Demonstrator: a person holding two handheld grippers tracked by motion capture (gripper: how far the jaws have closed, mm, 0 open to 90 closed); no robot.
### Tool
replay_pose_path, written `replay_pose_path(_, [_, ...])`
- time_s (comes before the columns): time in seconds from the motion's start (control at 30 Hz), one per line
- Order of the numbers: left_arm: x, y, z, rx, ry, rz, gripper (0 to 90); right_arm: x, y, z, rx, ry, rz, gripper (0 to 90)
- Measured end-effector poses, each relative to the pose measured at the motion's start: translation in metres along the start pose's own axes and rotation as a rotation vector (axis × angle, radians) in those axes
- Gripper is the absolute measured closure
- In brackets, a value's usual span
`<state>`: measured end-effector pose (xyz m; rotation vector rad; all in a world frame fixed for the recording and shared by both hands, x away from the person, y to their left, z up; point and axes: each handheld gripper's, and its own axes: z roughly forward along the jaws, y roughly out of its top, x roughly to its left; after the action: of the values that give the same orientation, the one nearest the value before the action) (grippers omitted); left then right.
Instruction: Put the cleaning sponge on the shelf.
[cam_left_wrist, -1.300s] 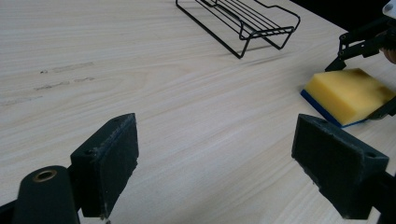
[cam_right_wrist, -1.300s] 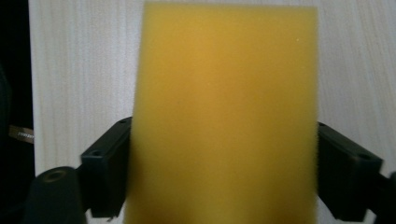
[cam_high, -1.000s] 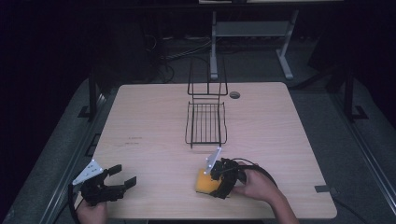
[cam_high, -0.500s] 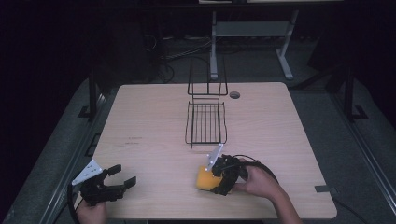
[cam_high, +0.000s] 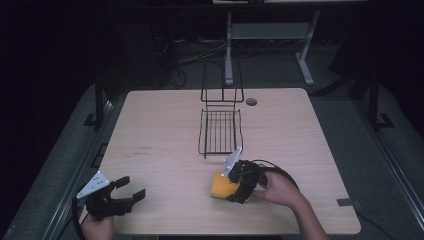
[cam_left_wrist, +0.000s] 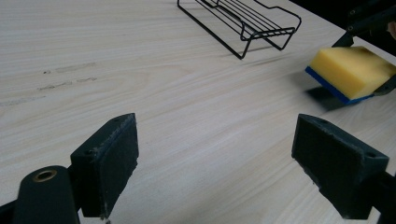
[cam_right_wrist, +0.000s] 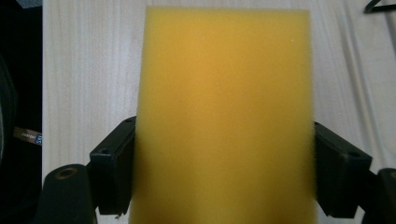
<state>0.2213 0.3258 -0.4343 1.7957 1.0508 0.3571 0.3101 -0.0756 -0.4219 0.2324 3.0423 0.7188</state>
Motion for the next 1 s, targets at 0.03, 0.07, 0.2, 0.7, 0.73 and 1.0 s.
replay_pose_path(0.03, [0.0, 0.0, 0.0, 0.001, 0.001, 0.001, 14.0, -0.002, 0.001, -0.002, -0.002, 0.0, 0.001, 21.4])
replay_pose_path(0.07, [0.0, 0.0, 0.0, 0.001, 0.001, 0.001, 14.0, -0.002, 0.001, -0.002, -0.002, 0.0, 0.001, 21.4])
replay_pose_path(0.2, [0.001, 0.0, -0.001, 0.0, 0.002, 0.0, 14.0, -0.006, 0.003, -0.004, -0.005, 0.005, 0.0, 21.4])
replay_pose_path(0.7, [0.0, 0.001, 0.0, 0.004, 0.003, 0.005, 14.0, -0.02, 0.006, -0.012, -0.008, 0.014, 0.01, 21.4])
replay_pose_path(0.73, [0.0, 0.001, 0.0, 0.003, 0.003, 0.004, 14.1, -0.021, 0.007, -0.012, -0.008, 0.015, 0.01, 21.4])
replay_pose_path(1.0, [0.001, 0.001, 0.0, 0.002, 0.002, 0.003, 14.0, -0.032, 0.012, -0.016, -0.001, 0.016, 0.008, 21.4])
